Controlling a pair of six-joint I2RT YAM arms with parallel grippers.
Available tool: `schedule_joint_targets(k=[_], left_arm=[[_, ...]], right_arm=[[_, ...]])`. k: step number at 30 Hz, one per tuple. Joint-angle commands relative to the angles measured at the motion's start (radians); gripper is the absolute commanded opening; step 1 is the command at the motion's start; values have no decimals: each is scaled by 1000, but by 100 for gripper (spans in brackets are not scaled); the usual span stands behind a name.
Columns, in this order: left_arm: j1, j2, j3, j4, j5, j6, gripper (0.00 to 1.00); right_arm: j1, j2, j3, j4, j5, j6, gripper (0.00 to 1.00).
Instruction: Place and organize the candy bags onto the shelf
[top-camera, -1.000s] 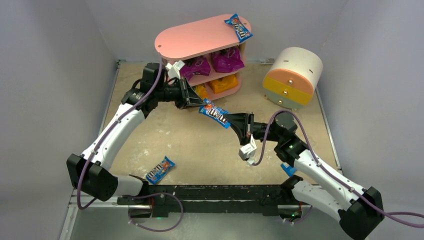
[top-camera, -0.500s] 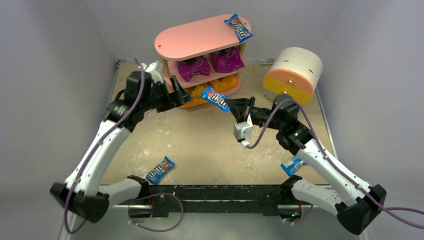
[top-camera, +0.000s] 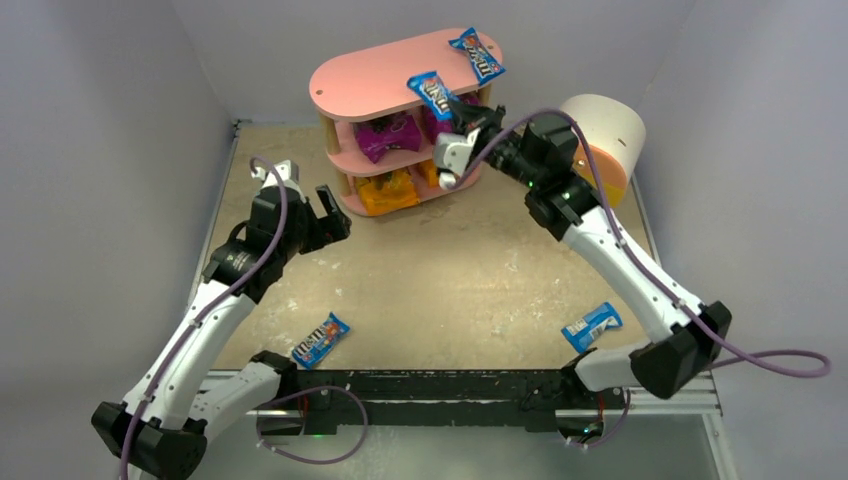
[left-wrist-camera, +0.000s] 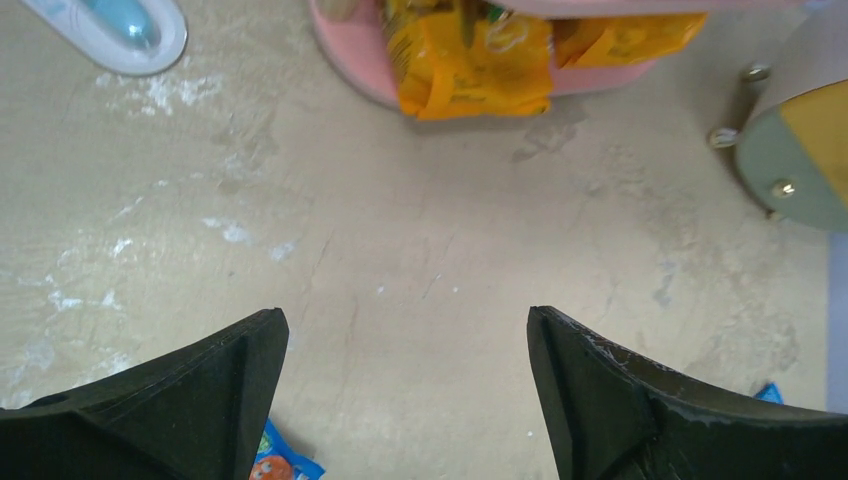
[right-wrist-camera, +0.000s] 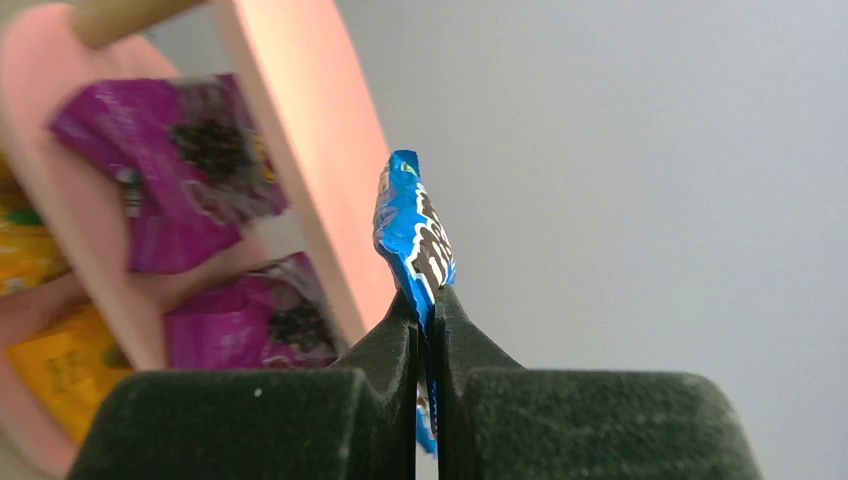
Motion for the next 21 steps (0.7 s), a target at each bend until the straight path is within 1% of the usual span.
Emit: schedule_joint_targets(k=[1,5,7,11,14,19,21], left_arm=[[2,-11,-63,54,-18,22,95],[2,-23,-116,77,-23,12,97],[2,-26,-130,78,-27,10,97],[2,-32,-144,71,-47,10,97],[2,-33,-154,66,-60,3,97],[2,-19,-164,78,-46,4,98],[2,-14,-172,87,-28,6,99]], right_arm=[[-56,105,159,39,32,-28,0],[-137,207,265,31,-84,-23,0],[-157,255,309,37,-123,-33,0],[-162,337,369,44,-128,-66,0],[-163,392,439,-14,-129,-56,0],[-163,432,477,-34,-109,-68,0],[-163,447,502,-71,-99,-75,2]])
